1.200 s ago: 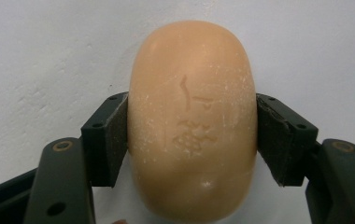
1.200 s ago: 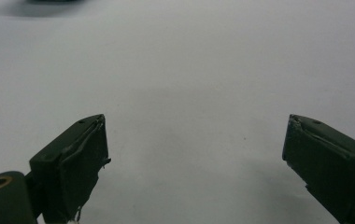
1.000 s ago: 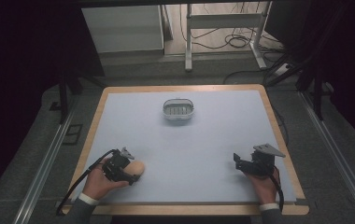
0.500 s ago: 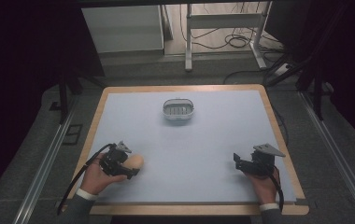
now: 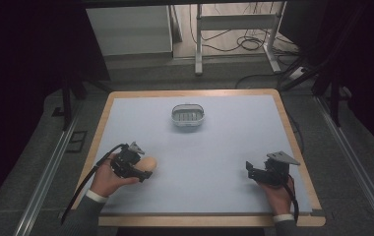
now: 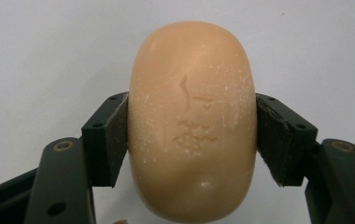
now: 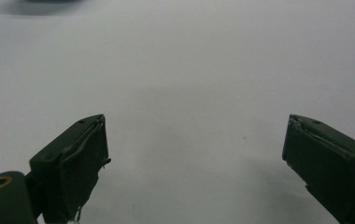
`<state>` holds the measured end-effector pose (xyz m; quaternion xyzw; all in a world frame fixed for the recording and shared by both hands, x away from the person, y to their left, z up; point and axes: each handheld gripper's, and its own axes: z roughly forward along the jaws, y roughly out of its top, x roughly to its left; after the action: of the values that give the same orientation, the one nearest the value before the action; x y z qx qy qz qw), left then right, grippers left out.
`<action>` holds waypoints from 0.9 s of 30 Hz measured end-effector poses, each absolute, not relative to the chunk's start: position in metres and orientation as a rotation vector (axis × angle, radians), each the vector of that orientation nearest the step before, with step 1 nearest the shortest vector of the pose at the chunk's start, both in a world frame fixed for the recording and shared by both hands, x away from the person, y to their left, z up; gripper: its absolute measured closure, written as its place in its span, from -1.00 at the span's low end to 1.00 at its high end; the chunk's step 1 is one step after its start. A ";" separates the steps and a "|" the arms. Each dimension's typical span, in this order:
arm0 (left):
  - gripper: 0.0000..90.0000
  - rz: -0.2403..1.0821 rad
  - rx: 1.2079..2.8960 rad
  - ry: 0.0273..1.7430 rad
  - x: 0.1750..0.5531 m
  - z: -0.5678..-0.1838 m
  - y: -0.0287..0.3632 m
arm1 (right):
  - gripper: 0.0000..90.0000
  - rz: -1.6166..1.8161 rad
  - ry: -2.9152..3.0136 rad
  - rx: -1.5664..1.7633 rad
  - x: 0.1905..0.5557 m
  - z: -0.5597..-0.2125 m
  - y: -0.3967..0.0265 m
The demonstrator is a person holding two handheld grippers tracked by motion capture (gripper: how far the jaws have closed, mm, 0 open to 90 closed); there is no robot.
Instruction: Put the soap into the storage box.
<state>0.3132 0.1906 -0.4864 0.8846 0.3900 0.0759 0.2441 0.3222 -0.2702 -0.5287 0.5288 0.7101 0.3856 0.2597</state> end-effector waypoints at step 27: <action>-0.28 0.221 2.431 1.016 0.339 -0.469 0.170 | -0.83 1.037 1.922 1.441 0.323 -0.529 -0.270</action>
<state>0.3387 0.1704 -0.4695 0.8911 0.3724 0.0808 0.2465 0.3225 -0.2702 -0.5287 0.5317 0.7095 0.3828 0.2595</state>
